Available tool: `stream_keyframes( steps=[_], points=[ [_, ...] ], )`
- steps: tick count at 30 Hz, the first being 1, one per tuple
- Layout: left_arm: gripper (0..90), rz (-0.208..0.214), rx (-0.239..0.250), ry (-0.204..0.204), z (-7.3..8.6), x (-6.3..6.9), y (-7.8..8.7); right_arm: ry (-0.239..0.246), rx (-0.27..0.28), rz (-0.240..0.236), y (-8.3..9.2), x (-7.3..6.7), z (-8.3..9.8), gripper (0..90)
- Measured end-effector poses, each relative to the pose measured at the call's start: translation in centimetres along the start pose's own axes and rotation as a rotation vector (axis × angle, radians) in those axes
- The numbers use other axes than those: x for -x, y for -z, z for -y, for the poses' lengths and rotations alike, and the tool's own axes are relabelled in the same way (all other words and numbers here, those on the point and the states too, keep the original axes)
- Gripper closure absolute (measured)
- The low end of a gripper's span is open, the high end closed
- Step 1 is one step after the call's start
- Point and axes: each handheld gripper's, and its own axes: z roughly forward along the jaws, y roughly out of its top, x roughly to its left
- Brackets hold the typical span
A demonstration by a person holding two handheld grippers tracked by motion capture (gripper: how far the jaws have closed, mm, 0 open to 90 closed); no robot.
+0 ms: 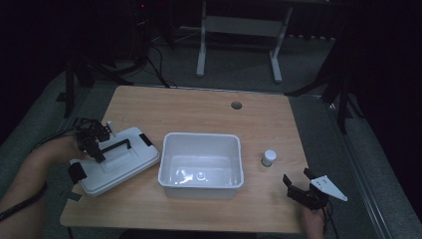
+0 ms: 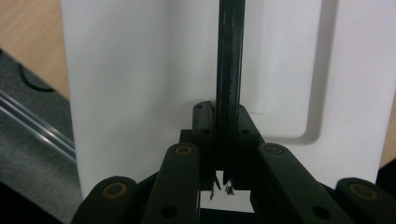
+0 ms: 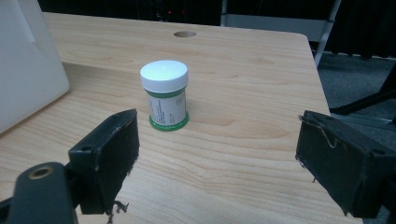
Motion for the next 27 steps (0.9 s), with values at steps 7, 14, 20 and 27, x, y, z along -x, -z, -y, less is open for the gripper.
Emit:
stream_keyframes(
  steps=[7, 14, 20, 27],
  points=[
    [83.1, 0.051, 0.003, 0.001, -0.1, 0.4, -2.4, 0.002, 0.001, 0.000, 0.0, 0.0, 0.0, 12.8],
    [83.0, 0.081, -0.018, 0.005, 0.2, 0.5, -4.0, 0.006, -0.003, 0.000, 0.0, -0.1, 0.0, 12.8],
    [83.0, 0.087, -0.010, 0.009, 0.3, 0.5, -4.1, -0.003, -0.017, -0.003, -0.1, 0.0, -0.1, 12.8],
    [68.9, 0.118, -0.012, 0.000, 0.3, 0.5, -3.8, 0.012, -0.020, 0.002, 0.0, 0.1, -0.2, 12.8]
  ],
)
